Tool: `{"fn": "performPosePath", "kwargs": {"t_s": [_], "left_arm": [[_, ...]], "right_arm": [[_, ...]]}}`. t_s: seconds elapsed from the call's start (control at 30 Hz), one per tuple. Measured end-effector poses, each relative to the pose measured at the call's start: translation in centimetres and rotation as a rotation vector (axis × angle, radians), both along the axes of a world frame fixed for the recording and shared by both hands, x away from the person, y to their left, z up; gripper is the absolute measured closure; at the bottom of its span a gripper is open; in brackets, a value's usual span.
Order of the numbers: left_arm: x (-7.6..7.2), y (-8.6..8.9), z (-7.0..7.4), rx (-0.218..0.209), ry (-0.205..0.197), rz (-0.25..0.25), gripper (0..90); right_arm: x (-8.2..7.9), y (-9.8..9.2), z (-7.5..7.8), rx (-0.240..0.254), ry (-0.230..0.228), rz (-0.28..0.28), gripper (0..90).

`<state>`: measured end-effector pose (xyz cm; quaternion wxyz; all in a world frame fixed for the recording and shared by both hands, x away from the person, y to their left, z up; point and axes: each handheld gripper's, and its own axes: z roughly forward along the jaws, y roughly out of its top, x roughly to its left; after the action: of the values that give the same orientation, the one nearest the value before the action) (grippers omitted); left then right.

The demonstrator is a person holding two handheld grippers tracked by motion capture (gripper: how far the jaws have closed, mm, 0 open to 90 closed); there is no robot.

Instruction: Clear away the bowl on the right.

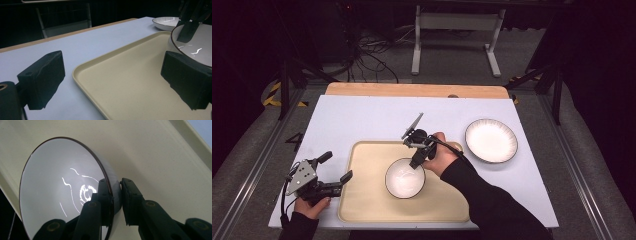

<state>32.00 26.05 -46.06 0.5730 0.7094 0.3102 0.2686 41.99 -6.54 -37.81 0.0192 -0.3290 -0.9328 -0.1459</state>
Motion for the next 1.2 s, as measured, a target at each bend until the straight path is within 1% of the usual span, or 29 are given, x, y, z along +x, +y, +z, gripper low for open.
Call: {"fn": "performPosePath", "kwargs": {"t_s": [0.2, 0.27, 0.37, 0.4, 0.53, 0.67, 0.77, 0.83, 0.87, 0.93, 1.0, 1.03, 1.13, 1.2], "left_arm": [[0.1, 0.0, 0.0, 0.002, 0.001, -0.002, 5.9], [0.0, 0.1, 0.0, -0.001, 0.002, 0.001, 5.9], [0.0, 0.1, 0.0, 0.001, 0.003, 0.000, 5.9], [0.0, 0.1, 0.0, 0.001, 0.003, 0.000, 5.9], [0.0, 0.1, 0.0, -0.002, 0.002, 0.001, 5.9], [0.0, 0.1, 0.0, -0.001, 0.002, 0.001, 5.9], [0.0, 0.1, 0.0, 0.000, 0.002, -0.001, 5.9], [0.1, 0.1, 0.0, -0.001, 0.002, -0.002, 5.9], [0.1, 0.1, 0.0, -0.001, 0.002, -0.002, 5.9], [0.0, 0.1, 0.0, -0.003, 0.003, 0.000, 5.9], [0.0, 0.1, 0.0, -0.003, 0.002, 0.000, 5.8], [0.1, 0.1, 0.0, -0.002, 0.002, -0.002, 5.9], [0.1, 0.1, 0.0, -0.001, 0.002, -0.002, 5.9], [0.1, 0.1, 0.0, 0.000, 0.004, -0.002, 5.9]], "right_arm": [[0.2, -0.1, -0.1, 0.005, 0.011, -0.001, 77.9], [0.2, -0.2, -0.2, 0.015, 0.017, -0.004, 77.1], [0.5, -0.4, -0.3, 0.026, 0.038, -0.015, 72.2], [0.6, -0.5, -0.5, 0.022, 0.034, -0.009, 72.0], [0.7, -0.6, -0.7, 0.011, 0.031, -0.016, 70.0], [0.8, -0.8, -1.1, -0.002, 0.037, -0.021, 66.6], [0.9, -0.9, -1.3, 0.004, 0.037, -0.013, 65.2], [0.8, -1.0, -1.2, 0.012, 0.039, -0.016, 62.9], [0.8, -1.1, -1.0, 0.015, 0.028, -0.012, 60.7], [0.8, -1.2, -0.7, 0.030, 0.017, -0.017, 59.3], [0.7, -1.3, -0.4, 0.051, -0.001, -0.006, 57.0], [0.7, -1.4, -0.2, 0.053, -0.006, -0.006, 55.4], [0.5, -1.7, 0.3, 0.072, -0.060, 0.004, 49.8], [0.3, -1.9, 0.8, 0.098, -0.088, 0.007, 47.5]]}}
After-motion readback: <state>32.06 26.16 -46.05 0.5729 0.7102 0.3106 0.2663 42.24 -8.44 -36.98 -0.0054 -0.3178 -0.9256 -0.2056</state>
